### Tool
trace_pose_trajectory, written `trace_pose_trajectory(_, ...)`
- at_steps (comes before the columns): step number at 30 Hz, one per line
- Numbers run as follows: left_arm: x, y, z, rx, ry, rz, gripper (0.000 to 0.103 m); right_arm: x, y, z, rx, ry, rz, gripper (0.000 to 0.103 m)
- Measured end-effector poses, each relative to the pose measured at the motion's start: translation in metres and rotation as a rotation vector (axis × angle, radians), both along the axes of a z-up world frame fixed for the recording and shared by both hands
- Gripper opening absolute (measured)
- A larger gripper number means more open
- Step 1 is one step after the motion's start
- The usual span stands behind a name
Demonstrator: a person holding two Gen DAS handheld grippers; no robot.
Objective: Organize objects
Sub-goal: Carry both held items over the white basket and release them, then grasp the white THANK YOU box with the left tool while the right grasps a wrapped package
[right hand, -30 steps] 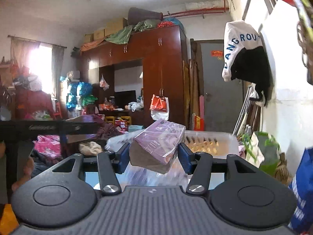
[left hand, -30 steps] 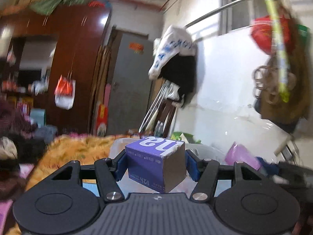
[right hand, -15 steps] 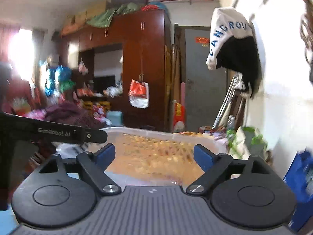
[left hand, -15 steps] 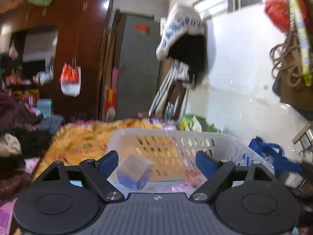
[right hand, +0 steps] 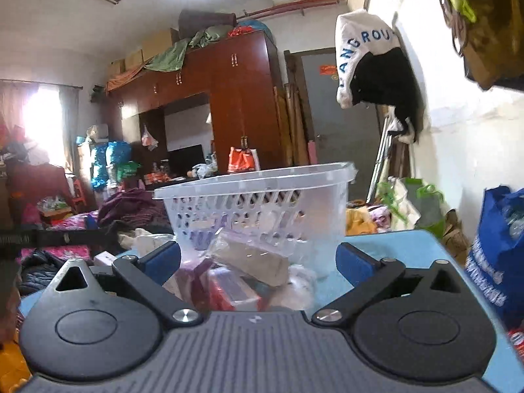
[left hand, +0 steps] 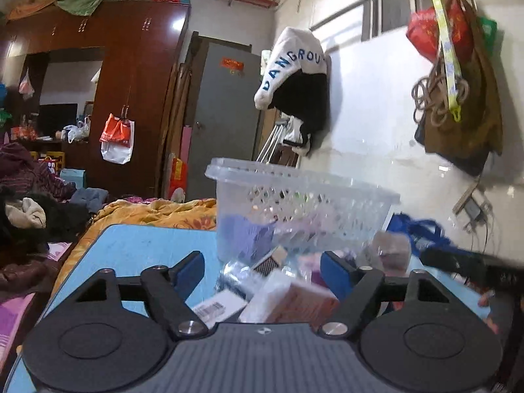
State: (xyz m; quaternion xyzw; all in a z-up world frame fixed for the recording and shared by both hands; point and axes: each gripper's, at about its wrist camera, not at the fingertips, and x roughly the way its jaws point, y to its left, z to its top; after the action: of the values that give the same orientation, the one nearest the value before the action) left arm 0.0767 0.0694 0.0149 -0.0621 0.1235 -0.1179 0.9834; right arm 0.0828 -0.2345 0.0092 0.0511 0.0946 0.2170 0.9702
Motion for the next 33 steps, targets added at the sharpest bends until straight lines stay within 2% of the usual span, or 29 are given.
trace_pose_trajectory(3, 0.003, -0.001, -0.006, 0.006, 0.016, -0.014, 0.074, 0.014, 0.004, 0.005, -0.009, 0.017, -0.023, 0.103)
trace_pose_trajectory(8, -0.002, -0.006, -0.012, 0.02, 0.019, -0.056, 0.074, 0.034, 0.012, 0.008, -0.07, 0.079, 0.009, 0.101)
trace_pose_trajectory(12, -0.003, -0.014, -0.013, 0.042, 0.019, -0.072, 0.074, 0.046, 0.007, 0.002, -0.014, 0.142, 0.045, 0.098)
trace_pose_trajectory(14, -0.001, -0.016, -0.015, 0.054, 0.025, -0.072, 0.074, 0.048, 0.011, -0.001, -0.041, 0.162, 0.041, 0.092)
trace_pose_trajectory(15, 0.0, -0.015, -0.017, 0.053, 0.028, -0.072, 0.073, 0.047, 0.012, -0.002, -0.046, 0.161, 0.049, 0.086)
trace_pose_trajectory(18, 0.004, -0.016, -0.019, 0.051, 0.038, -0.095, 0.059, 0.045, 0.01, -0.003, -0.031, 0.159, 0.052, 0.077)
trace_pose_trajectory(19, 0.004, -0.017, -0.019, 0.054, 0.032, -0.102, 0.059, 0.045, 0.008, -0.003, -0.022, 0.16, 0.052, 0.071)
trace_pose_trajectory(25, 0.003, -0.019, -0.019, 0.078, 0.016, -0.121, 0.056, 0.046, 0.008, -0.004, -0.015, 0.161, 0.051, 0.071)
trace_pose_trajectory(33, 0.001, -0.007, -0.015, 0.026, -0.009, -0.083, 0.049, 0.046, 0.006, -0.003, 0.002, 0.147, 0.051, 0.071)
